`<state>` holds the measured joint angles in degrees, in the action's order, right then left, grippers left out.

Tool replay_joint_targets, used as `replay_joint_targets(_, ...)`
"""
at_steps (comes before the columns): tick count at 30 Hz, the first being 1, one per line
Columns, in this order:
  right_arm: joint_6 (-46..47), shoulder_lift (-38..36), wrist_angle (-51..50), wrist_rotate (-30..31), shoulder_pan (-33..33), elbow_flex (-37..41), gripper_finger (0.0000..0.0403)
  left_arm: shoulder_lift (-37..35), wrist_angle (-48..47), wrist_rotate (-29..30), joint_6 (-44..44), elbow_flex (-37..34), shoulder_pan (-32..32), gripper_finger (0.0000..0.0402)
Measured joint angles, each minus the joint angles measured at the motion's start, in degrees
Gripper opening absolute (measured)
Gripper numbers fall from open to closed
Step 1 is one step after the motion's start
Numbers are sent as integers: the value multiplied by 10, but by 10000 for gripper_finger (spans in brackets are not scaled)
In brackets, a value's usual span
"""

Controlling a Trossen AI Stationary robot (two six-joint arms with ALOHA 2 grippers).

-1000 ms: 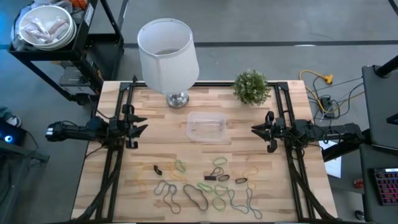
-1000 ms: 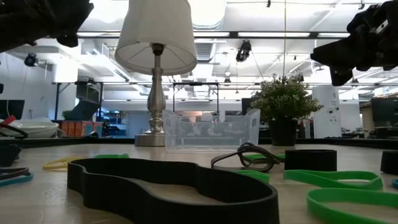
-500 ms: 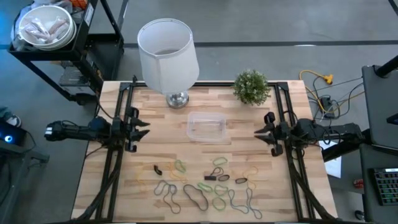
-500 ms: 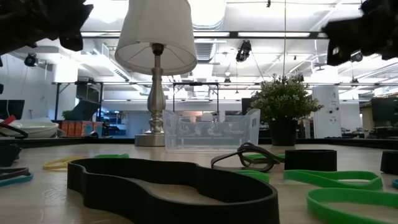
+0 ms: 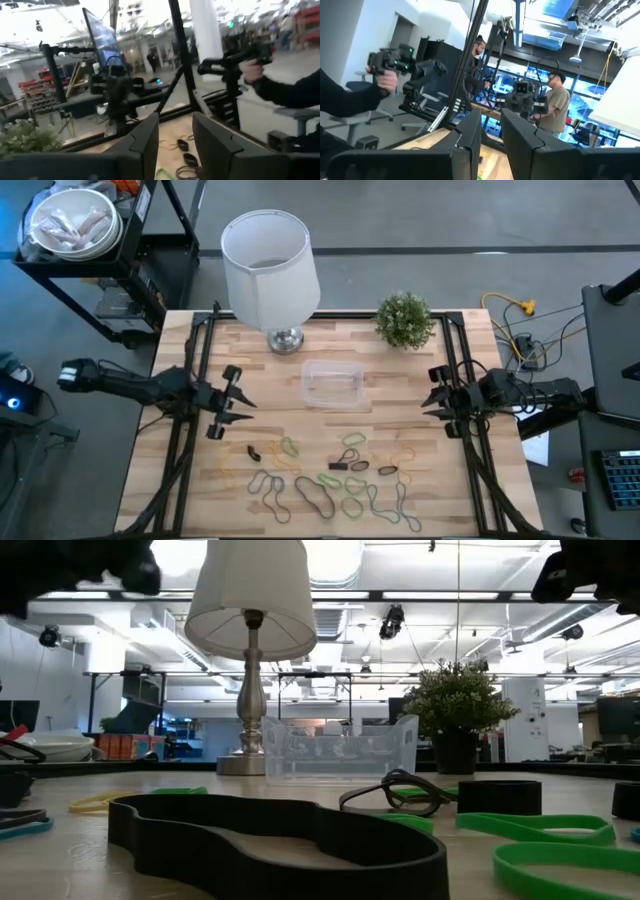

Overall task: Pick and place rubber bands into bin
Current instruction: Put the black rubber band into the transparent bin

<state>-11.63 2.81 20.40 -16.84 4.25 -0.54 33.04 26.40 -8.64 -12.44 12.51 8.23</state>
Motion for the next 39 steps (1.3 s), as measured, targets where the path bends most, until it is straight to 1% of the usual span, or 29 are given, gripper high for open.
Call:
replay_joint_targets(2, -4, 0, 0, 0, 0, 0, 68, 49, -9, 21, -26, 38, 1, 105)
replay_joint_targets(5, 7, 0, -1, 1, 0, 0, 68, 119, -70, 64, -62, 100, 2, 105)
replay_joint_targets(6, 11, 0, -2, 1, 0, 0, 68, 143, -104, 78, -63, 123, 3, 105)
replay_joint_targets(8, 13, 0, -7, 1, 0, 0, 68, 188, -203, 98, -59, 167, 11, 105)
replay_joint_targets(10, 0, 0, -11, 2, 0, 0, 68, 227, -293, 123, -40, 216, 26, 105)
replay_joint_targets(14, -67, 0, 2, 3, 0, 0, 68, 298, -449, 206, 32, 307, 72, 105)
replay_joint_targets(16, -82, 0, 8, 3, 0, -6, 68, 327, -501, 235, 54, 352, 101, 105)
replay_joint_targets(18, -82, 0, -8, 3, 0, -22, 68, 349, -542, 260, 74, 396, 131, 105)
replay_joint_targets(22, -73, 7, -76, 3, 0, -53, 68, 394, -618, 275, 145, 461, 187, 105)
replay_joint_targets(25, -79, 26, -98, 3, 0, -68, 68, 427, -662, 278, 234, 485, 222, 105)
replay_joint_targets(28, -103, 50, -99, 3, 0, -76, 68, 463, -690, 279, 304, 487, 252, 105)
replay_joint_targets(34, -114, 106, -99, 3, 0, -98, 68, 538, -756, 300, 412, 487, 289, 105)
replay_joint_targets(39, -129, 151, -99, 3, 0, -108, 68, 583, -765, 300, 455, 486, 304, 105)
